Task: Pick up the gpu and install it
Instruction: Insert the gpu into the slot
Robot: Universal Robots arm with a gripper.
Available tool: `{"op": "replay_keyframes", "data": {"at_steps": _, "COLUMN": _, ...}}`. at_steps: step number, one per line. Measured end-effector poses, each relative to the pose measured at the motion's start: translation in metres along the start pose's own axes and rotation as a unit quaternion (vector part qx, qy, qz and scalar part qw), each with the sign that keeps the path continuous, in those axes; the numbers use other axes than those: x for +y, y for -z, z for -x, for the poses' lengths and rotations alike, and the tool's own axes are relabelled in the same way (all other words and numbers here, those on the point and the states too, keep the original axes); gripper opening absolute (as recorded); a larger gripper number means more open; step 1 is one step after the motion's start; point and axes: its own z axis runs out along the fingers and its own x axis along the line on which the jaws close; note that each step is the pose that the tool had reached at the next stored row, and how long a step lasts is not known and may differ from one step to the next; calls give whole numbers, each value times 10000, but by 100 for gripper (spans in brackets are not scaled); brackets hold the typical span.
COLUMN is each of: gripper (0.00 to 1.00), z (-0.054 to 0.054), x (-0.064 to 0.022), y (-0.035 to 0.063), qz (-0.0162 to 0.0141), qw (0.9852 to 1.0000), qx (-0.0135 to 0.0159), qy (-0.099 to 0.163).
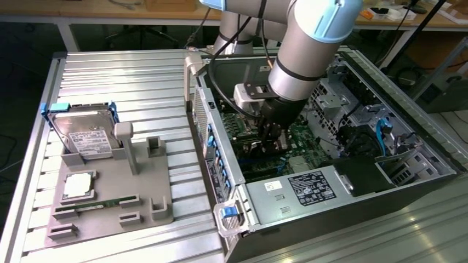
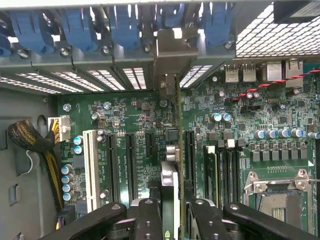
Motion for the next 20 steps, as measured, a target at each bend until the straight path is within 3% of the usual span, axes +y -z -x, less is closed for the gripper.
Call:
{"op": "replay_keyframes", "data": {"at_steps": 10, "gripper": 27, "z": -1, "x": 1, "y": -59, "qz": 0, "qw": 10000, "qx": -2, "qy": -1}}
{"op": "replay_keyframes", "data": {"at_steps": 20, "gripper": 27, "z": 1, "x": 6, "y": 27, "qz": -1, "qw": 10000, "qx": -3, "qy": 0}}
